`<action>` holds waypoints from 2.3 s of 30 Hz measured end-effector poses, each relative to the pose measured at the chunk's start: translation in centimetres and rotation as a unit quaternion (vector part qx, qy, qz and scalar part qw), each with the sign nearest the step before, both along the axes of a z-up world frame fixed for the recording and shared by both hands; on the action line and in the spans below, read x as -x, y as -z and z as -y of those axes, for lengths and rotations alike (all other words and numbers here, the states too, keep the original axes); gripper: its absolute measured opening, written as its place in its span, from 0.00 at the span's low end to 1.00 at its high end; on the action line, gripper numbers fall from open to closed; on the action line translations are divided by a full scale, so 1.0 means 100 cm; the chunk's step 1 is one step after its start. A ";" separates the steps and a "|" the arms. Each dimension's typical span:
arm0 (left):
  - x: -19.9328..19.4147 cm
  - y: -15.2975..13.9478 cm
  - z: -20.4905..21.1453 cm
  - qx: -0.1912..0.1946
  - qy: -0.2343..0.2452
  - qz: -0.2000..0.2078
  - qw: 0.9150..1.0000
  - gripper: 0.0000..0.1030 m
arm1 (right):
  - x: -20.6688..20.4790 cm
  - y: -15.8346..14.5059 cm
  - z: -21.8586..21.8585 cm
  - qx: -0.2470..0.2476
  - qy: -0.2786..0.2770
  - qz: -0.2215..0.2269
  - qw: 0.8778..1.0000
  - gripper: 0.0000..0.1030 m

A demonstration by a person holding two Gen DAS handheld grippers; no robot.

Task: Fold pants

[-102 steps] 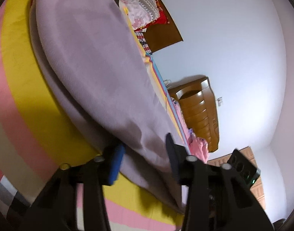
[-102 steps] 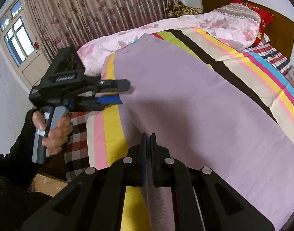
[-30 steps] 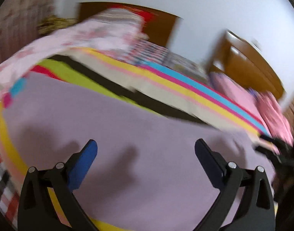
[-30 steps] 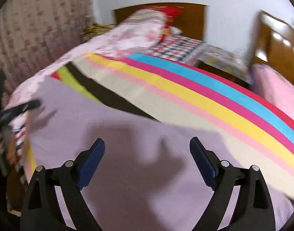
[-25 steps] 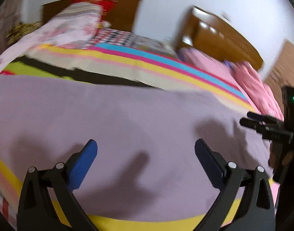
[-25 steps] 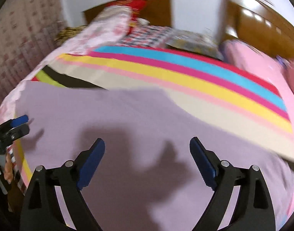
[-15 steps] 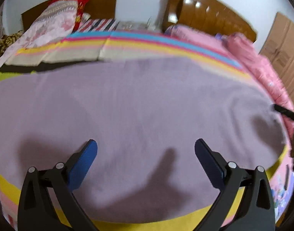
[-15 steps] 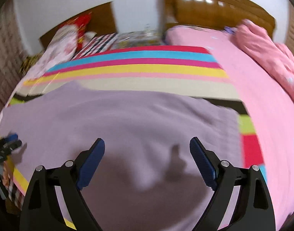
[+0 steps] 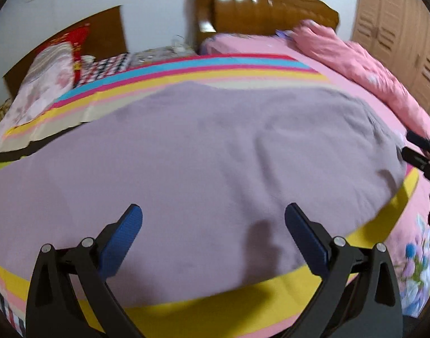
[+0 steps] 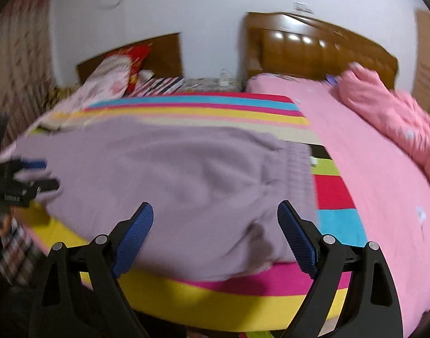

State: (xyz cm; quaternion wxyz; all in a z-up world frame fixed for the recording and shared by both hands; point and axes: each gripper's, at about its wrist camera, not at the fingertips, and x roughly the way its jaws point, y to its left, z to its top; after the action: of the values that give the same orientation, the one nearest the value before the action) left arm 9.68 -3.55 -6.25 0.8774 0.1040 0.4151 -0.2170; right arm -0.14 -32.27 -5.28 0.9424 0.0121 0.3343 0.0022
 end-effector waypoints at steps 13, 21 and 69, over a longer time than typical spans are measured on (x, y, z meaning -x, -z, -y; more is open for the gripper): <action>0.007 0.013 -0.023 0.066 0.001 0.000 0.998 0.98 | -0.002 0.015 -0.025 0.029 -0.005 -0.028 0.999 0.85; 0.014 0.001 -0.110 0.162 -0.074 0.009 0.984 0.98 | -0.038 -0.012 -0.118 0.041 -0.109 -0.012 0.993 0.85; -0.071 0.068 -0.576 0.428 -0.422 0.023 0.799 0.36 | -0.218 0.007 -0.542 -0.013 -0.459 -0.112 0.881 0.85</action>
State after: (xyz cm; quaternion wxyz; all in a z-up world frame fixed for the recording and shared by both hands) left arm 16.80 54.10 -13.03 0.8467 -0.4621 0.2627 0.0217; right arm 21.67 21.97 -6.03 0.7920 -0.1305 0.4054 0.4375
